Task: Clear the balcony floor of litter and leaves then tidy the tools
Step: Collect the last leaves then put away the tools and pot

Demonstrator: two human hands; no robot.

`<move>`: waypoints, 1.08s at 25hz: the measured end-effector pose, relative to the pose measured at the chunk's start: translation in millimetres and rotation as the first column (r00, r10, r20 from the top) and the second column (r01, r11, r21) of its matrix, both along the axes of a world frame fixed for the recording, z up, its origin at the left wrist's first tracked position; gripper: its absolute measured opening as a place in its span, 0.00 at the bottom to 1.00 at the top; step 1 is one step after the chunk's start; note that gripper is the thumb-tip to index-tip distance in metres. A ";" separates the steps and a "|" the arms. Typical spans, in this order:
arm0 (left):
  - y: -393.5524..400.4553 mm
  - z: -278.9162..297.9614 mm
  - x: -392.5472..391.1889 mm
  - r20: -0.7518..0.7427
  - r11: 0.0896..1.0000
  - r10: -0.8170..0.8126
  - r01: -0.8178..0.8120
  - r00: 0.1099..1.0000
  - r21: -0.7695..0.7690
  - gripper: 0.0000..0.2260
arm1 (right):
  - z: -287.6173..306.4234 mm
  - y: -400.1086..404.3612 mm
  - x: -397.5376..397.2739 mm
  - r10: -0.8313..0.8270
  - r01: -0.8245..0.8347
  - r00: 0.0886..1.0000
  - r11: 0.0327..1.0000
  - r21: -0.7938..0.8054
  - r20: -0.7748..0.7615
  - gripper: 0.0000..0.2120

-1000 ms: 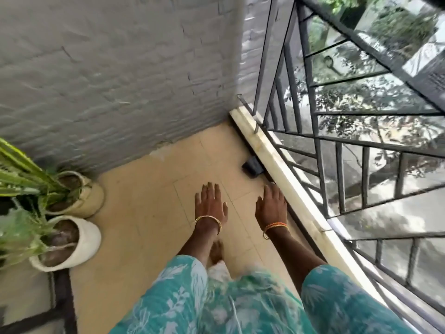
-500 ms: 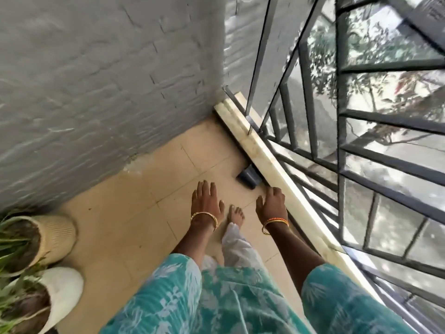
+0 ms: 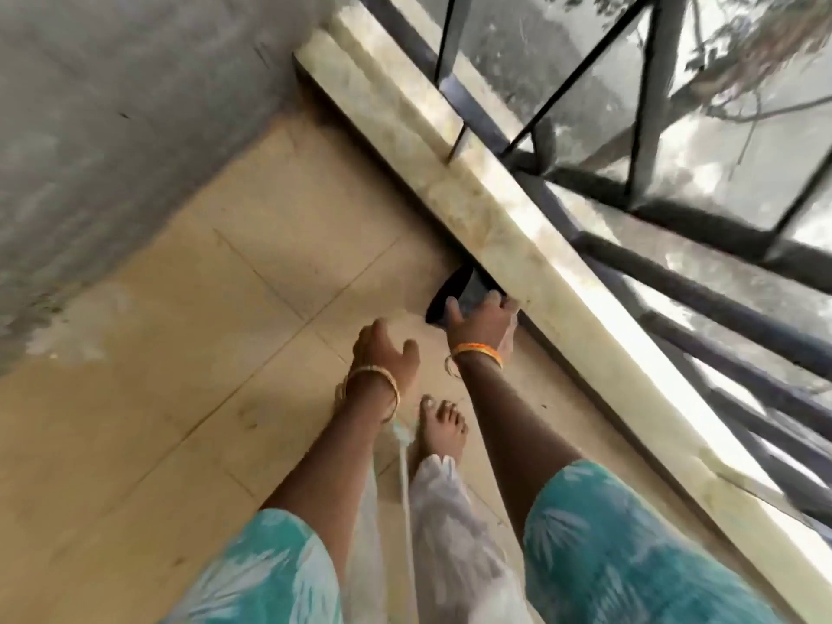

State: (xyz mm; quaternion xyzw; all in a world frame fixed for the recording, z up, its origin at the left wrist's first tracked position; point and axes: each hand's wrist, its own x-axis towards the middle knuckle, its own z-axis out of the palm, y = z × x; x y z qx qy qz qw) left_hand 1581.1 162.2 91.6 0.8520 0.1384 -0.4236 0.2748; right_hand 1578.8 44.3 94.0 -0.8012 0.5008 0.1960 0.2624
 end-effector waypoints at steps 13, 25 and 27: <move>-32.8 -100.4 32.4 -0.332 0.935 0.317 -0.351 0.888 -0.048 0.19 | -50.4 3.6 -0.2 -0.431 0.431 0.902 0.902 -0.027 -0.019 0.14; 6.3 114.8 62.3 -0.032 0.948 0.178 -0.180 0.984 -0.262 0.05 | 144.3 13.0 -57.2 -0.716 0.683 0.677 0.697 0.218 0.171 0.06; -1.3 158.1 56.7 -0.038 0.952 0.114 -0.120 0.993 -0.283 0.03 | 179.0 14.9 -73.7 -0.761 0.718 0.622 0.648 0.253 0.185 0.05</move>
